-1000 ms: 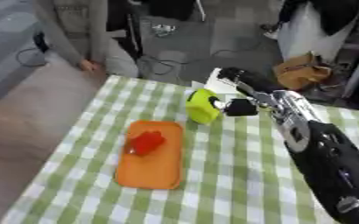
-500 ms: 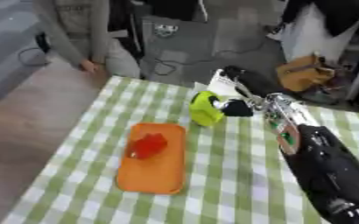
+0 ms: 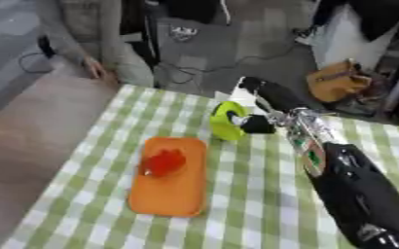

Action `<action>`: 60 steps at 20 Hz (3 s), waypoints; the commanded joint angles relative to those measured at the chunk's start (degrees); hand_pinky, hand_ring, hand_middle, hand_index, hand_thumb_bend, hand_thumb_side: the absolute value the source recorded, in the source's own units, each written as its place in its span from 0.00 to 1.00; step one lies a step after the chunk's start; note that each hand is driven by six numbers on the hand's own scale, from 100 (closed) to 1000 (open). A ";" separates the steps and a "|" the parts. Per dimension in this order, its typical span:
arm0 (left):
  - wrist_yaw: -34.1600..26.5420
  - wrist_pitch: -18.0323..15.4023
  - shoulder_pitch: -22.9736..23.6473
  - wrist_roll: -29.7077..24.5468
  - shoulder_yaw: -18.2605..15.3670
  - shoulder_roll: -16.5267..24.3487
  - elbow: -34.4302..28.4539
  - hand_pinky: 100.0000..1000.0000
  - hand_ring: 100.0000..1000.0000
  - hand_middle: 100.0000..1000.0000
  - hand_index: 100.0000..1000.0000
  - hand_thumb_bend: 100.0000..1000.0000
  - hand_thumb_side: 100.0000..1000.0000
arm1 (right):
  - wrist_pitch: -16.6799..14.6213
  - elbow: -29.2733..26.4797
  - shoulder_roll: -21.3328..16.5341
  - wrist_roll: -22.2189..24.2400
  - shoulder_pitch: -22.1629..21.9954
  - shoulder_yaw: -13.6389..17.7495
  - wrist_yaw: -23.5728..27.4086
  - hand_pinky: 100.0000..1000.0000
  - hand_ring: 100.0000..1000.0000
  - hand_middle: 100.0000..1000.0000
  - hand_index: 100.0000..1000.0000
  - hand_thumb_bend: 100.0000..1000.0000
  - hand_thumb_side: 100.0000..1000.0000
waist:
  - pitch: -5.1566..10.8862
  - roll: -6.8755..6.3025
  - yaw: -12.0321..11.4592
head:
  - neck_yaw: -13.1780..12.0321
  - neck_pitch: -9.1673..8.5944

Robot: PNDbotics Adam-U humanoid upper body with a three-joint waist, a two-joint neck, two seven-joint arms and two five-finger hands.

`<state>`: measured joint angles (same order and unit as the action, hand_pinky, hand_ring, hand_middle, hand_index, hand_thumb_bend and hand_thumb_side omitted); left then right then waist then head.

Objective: Pick up objects on the table and place them in the box.

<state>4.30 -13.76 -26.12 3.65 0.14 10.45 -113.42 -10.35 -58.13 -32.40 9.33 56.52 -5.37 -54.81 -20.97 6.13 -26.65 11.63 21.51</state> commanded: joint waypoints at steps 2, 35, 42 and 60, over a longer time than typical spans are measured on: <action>-0.24 -0.06 -0.90 -0.23 -0.05 0.12 -1.17 0.25 0.67 0.79 0.77 0.00 0.94 | -1.53 -1.49 -0.46 2.47 1.35 -0.25 1.08 0.81 0.91 0.94 0.96 0.29 0.61 | -0.05 0.53 -0.08 | 0.08 -0.86; -0.99 -0.30 -1.57 -0.56 -0.12 0.17 -1.17 0.23 0.67 0.79 0.77 0.00 0.94 | -0.88 2.01 -1.11 5.59 1.08 0.88 -0.03 0.81 0.97 0.98 1.00 0.54 0.69 | -3.89 -0.18 -1.50 | 0.11 -3.18; -1.17 -0.33 -1.81 -0.69 -0.08 0.18 -1.17 0.22 0.67 0.80 0.77 0.00 0.95 | 0.08 2.85 -1.32 7.56 0.43 1.03 -0.19 0.58 0.80 0.92 0.95 0.55 0.60 | -4.89 -0.31 -1.66 | 0.05 -3.78; -1.33 -0.37 -1.91 -0.86 0.03 0.06 -1.17 0.23 0.67 0.80 0.77 0.00 0.95 | 0.35 2.51 -1.04 -0.40 -0.78 1.01 -1.07 0.09 0.38 0.59 0.62 0.34 0.00 | -4.95 -0.29 -1.33 | 0.06 -4.26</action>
<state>3.24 -14.09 -27.23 2.99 0.16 10.00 -113.43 -10.14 -57.34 -33.34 9.13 56.62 -3.60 -54.60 -25.54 6.13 -27.95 11.67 17.98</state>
